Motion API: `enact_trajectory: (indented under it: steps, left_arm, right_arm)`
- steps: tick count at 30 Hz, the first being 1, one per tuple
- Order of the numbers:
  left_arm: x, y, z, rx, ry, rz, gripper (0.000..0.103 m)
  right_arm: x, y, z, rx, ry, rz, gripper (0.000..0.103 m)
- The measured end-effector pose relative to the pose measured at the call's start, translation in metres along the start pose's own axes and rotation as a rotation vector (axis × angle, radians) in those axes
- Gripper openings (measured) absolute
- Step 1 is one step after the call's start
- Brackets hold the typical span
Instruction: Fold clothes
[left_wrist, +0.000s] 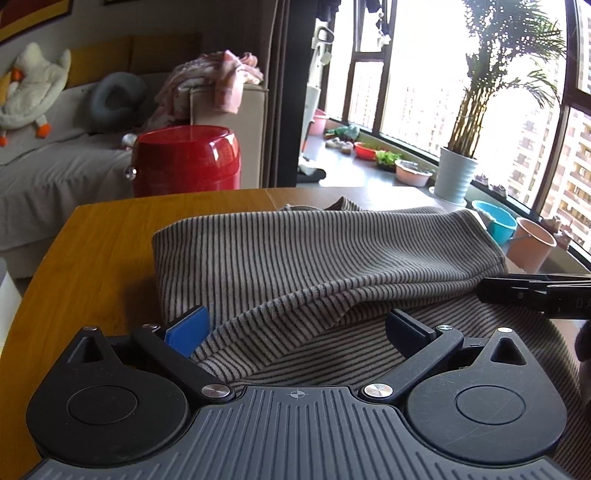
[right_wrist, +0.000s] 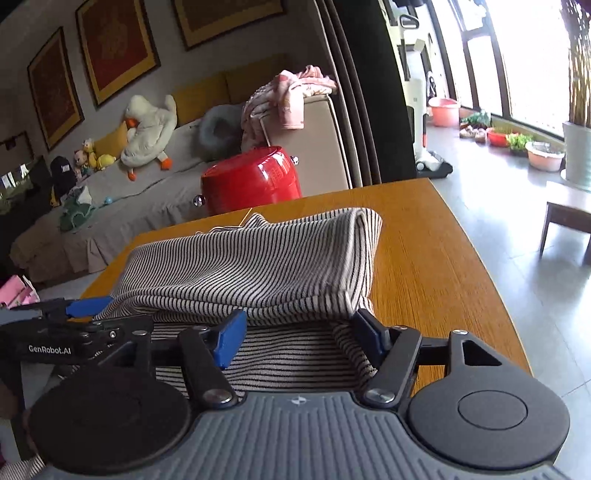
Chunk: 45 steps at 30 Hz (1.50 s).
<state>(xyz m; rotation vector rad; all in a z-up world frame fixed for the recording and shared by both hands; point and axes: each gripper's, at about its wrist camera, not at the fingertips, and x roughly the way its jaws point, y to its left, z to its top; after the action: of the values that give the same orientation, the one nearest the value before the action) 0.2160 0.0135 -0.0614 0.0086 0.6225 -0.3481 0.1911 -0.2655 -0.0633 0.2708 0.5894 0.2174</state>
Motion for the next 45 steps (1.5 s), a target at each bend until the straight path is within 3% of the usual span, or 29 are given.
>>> enact_trajectory:
  steps: [15, 17, 19, 25, 27, 29, 34, 35, 37, 40, 42, 45]
  left_arm:
    - [-0.036, 0.007, -0.021, -0.076, -0.003, 0.037, 0.103]
    - [-0.038, 0.012, -0.022, -0.100, -0.012, 0.018, 0.103]
    - [-0.036, 0.017, -0.020, -0.124, -0.010, 0.003, 0.103]
    - [-0.035, 0.012, -0.023, -0.109, -0.007, 0.015, 0.103]
    - [-0.037, 0.012, -0.024, -0.116, -0.010, 0.010, 0.103]
    - [-0.037, 0.012, -0.024, -0.117, -0.011, 0.009, 0.103]
    - [-0.038, 0.013, -0.025, -0.122, -0.014, 0.005, 0.103]
    - [-0.039, 0.013, -0.025, -0.125, -0.015, 0.002, 0.103]
    - [-0.039, 0.014, -0.026, -0.131, -0.018, -0.002, 0.103]
    - [-0.040, 0.015, -0.026, -0.141, -0.023, -0.009, 0.103]
    - [-0.040, 0.016, -0.027, -0.147, -0.026, -0.013, 0.103]
    - [-0.041, 0.016, -0.026, -0.146, -0.026, -0.012, 0.103]
  right_arm:
    - [-0.040, -0.010, -0.016, 0.037, 0.020, -0.015, 0.069]
    - [-0.052, -0.006, -0.016, 0.017, 0.023, -0.005, 0.052]
    - [-0.064, -0.003, -0.016, -0.003, 0.025, 0.006, 0.045]
    - [-0.100, 0.008, -0.016, -0.062, 0.034, 0.038, 0.045]
    - [-0.112, 0.011, -0.016, -0.082, 0.036, 0.048, 0.041]
    - [-0.124, 0.015, -0.016, -0.101, 0.039, 0.059, 0.009]
    - [-0.154, 0.024, -0.016, -0.151, 0.046, 0.085, 0.000]
    - [-0.160, 0.026, -0.016, -0.160, 0.047, 0.090, 0.000]
    - [-0.167, 0.025, -0.011, -0.228, 0.042, -0.009, 0.000]
    - [-0.167, 0.017, -0.019, -0.290, 0.125, -0.095, 0.003]
    - [-0.173, 0.019, -0.033, -0.312, 0.201, -0.057, 0.007]
    - [-0.191, 0.031, -0.055, -0.370, 0.307, 0.013, 0.028]
